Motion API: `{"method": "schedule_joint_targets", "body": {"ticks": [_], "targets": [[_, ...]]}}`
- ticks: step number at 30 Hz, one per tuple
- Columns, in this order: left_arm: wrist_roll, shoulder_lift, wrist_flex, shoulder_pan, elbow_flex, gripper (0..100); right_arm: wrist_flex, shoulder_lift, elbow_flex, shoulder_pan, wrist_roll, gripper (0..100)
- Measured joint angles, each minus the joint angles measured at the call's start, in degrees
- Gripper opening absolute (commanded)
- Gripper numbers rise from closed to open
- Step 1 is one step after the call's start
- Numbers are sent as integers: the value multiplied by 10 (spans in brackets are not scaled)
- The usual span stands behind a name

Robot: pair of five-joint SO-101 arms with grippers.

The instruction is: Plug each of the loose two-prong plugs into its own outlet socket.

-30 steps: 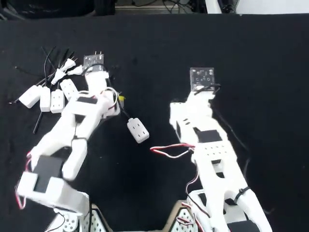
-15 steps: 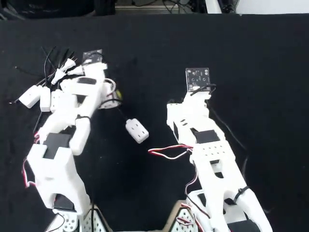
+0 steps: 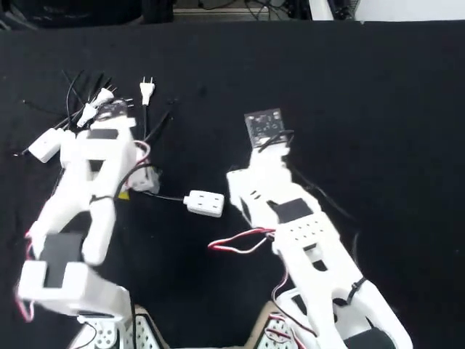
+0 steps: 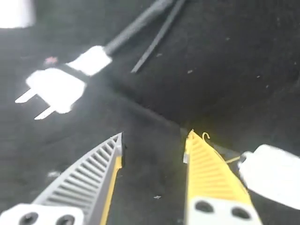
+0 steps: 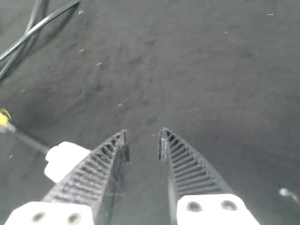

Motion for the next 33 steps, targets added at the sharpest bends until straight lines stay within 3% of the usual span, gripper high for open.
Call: {"method": "schedule_joint_targets", "body": {"ticks": [8, 12, 16, 18, 24, 33], "targets": [[-207, -136, 1, -88, 105, 220, 3, 0, 0, -15, 0, 108], [-208, -190, -34, -109, 106, 221, 3, 0, 0, -14, 0, 107], [-174, -203, -143, -105, 106, 220, 3, 0, 0, -14, 0, 107], [-200, -202, -181, -85, 106, 220, 3, 0, 0, -14, 0, 107], [-325, -105, -201, -47, 78, 220, 3, 0, 0, -14, 0, 108], [-339, 103, -182, -60, -98, 220, 3, 0, 0, -14, 0, 108]]}}
